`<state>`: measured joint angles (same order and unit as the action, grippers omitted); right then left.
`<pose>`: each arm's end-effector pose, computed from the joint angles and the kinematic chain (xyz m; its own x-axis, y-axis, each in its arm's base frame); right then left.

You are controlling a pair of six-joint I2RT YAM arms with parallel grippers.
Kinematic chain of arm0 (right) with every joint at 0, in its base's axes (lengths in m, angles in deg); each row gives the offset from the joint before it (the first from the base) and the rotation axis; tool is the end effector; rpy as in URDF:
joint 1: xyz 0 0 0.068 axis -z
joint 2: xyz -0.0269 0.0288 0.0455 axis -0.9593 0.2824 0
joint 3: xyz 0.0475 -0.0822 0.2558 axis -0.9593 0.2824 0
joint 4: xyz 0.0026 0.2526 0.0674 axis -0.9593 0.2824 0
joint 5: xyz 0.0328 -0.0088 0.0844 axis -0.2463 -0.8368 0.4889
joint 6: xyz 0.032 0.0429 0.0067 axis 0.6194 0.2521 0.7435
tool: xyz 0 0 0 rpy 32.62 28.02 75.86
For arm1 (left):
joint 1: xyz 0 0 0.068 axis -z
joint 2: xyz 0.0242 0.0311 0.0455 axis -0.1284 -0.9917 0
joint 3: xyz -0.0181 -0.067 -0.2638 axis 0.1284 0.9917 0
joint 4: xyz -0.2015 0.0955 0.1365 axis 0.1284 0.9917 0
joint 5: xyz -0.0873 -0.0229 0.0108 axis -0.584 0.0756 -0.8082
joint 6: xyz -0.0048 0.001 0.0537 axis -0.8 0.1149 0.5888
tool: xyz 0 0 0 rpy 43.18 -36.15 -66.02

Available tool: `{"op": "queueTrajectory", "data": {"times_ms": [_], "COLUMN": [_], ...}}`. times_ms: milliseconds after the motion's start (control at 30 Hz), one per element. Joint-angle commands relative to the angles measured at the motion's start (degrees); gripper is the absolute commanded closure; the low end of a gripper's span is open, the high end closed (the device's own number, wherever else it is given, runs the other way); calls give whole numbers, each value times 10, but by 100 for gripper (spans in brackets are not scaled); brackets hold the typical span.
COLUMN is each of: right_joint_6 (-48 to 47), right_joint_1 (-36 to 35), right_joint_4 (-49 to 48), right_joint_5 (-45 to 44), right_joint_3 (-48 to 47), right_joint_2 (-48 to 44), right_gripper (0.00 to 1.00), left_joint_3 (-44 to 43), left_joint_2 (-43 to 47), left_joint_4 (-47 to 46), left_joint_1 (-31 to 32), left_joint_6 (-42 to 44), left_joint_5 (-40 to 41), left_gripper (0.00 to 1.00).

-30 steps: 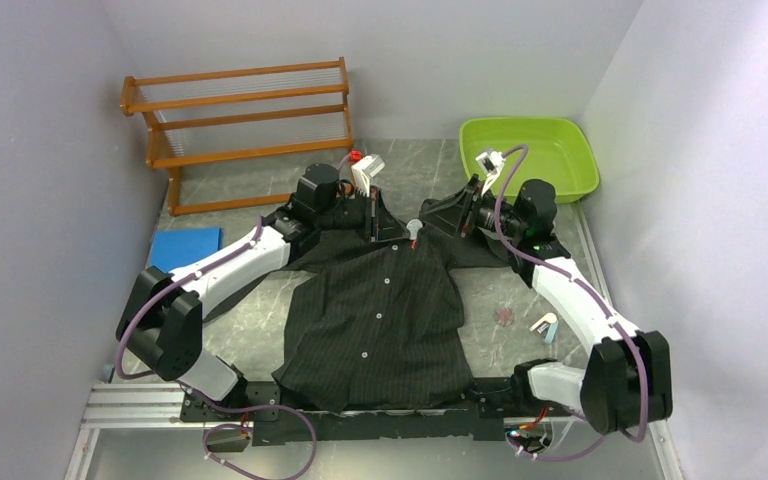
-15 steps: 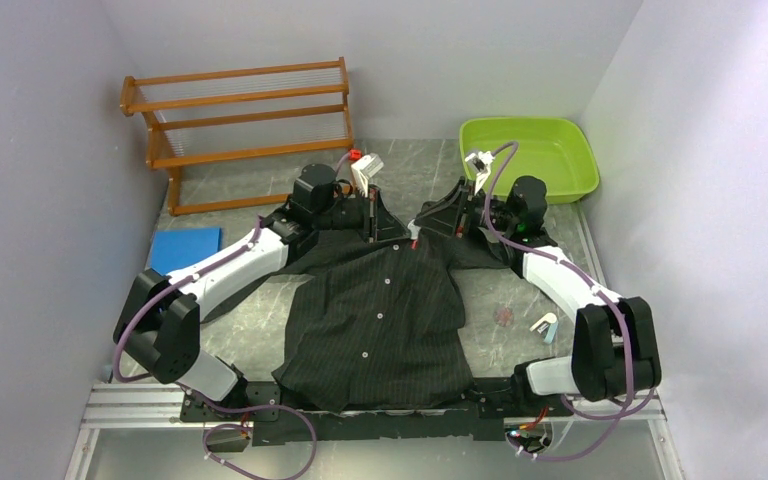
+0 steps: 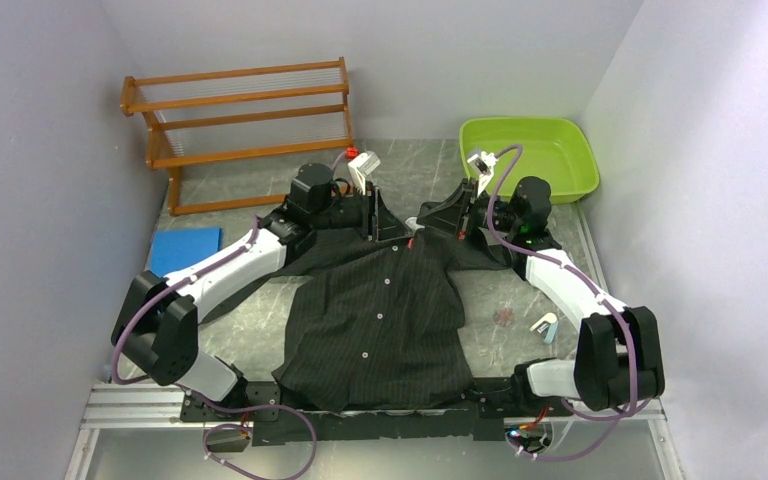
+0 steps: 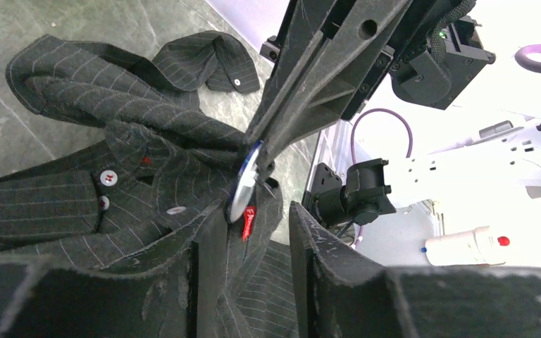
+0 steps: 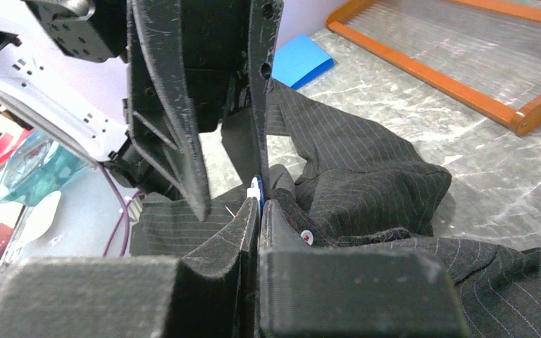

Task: Pin the brooch onto the clothing
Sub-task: Pin the brooch to the clothes.

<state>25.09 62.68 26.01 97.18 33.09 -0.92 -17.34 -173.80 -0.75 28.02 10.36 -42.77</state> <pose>0.2695 0.0851 0.2998 -0.4089 0.1147 -0.9053 -0.8826 0.2025 0.4243 0.2699 -0.2210 0.3158 -0.6681 -0.0240 -0.7437 0.7157 0.2524 -0.6512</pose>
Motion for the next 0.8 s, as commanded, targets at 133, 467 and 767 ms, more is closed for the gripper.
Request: {"op": "queueTrajectory", "data": {"times_ms": [133, 467, 767], "right_joint_6": [37, 73, 86], "right_joint_1": [-1, -1, -1], "right_joint_4": [-83, -114, -124], "right_joint_5": [-19, -23, -18], "right_joint_3": [12, 17, 14], "right_joint_2": [-21, -23, -28], "right_gripper": [100, 100, 100], "left_joint_3": [42, 72, 67], "left_joint_2": [59, 45, 16], "left_joint_4": [-57, -135, -174], "left_joint_1": [-1, -7, -9], "left_joint_6": [-13, -40, -49], "left_joint_5": [33, 24, 14], "left_gripper": [54, 55, 67]}}
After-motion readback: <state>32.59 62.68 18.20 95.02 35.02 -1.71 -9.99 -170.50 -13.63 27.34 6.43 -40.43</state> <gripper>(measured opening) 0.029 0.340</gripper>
